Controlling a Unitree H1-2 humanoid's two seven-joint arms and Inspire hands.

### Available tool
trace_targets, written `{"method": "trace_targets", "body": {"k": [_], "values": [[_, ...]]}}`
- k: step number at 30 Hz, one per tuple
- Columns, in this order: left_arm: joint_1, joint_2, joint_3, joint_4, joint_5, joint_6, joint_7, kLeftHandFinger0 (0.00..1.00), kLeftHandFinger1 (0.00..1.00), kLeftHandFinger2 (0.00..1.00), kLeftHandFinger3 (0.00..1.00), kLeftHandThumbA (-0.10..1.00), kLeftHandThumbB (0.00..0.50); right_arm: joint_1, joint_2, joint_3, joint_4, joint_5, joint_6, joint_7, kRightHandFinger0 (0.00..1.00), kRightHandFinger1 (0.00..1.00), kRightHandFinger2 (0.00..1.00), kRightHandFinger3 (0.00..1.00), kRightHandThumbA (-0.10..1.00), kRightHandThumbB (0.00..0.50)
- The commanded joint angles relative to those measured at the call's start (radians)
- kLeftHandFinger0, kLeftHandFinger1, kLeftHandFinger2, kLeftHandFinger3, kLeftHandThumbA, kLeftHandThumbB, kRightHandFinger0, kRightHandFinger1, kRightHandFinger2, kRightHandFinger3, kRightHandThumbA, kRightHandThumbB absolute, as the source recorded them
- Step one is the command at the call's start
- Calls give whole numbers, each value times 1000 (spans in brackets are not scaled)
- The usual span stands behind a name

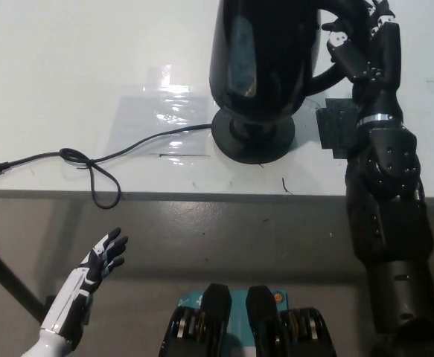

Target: A kettle and its base are kept separately on the desk infront of the robot and the robot uses its right hand to lift the kettle by its handle and places it on its base to align it correctly.

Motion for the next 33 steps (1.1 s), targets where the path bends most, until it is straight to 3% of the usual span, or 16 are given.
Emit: {"method": "trace_targets", "body": {"k": [1, 8, 12, 21, 25, 30, 33], "values": [[-8, 10, 3, -19, -14, -22, -19, 1000, 1000, 1000, 1000, 1000, 75, -116, 10, 19, -15, -28, -123, -29, 0, 370, 738, 832, -100, 70], [-11, 16, 1, -17, -1, -31, -19, 1000, 1000, 1000, 1000, 1000, 75, -131, 9, 37, 43, -71, -150, -65, 0, 283, 665, 804, -100, 73], [-10, 19, 2, -14, -5, -33, -22, 1000, 1000, 1000, 1000, 1000, 77, -133, 12, 39, 72, -67, -157, -69, 0, 259, 649, 787, -100, 57], [-15, 20, 0, -13, -3, -32, -23, 1000, 1000, 1000, 1000, 1000, 73, -140, 25, 21, 119, -34, -146, -70, 0, 244, 644, 762, -100, 73], [-16, 20, 1, -13, -12, -36, -27, 1000, 1000, 1000, 1000, 1000, 71, -131, 36, 28, 126, -51, -149, -85, 0, 178, 583, 716, -100, 68], [-21, 20, 2, -12, -7, -39, -24, 1000, 1000, 1000, 1000, 1000, 76, -125, 44, 33, 137, -57, -144, -88, 0, 195, 615, 737, -100, 63], [-23, 21, 1, -10, -4, -41, -23, 1000, 1000, 1000, 1000, 1000, 79, -121, 50, 27, 148, -24, -142, -58, 0, 243, 684, 778, -100, 57]]}}
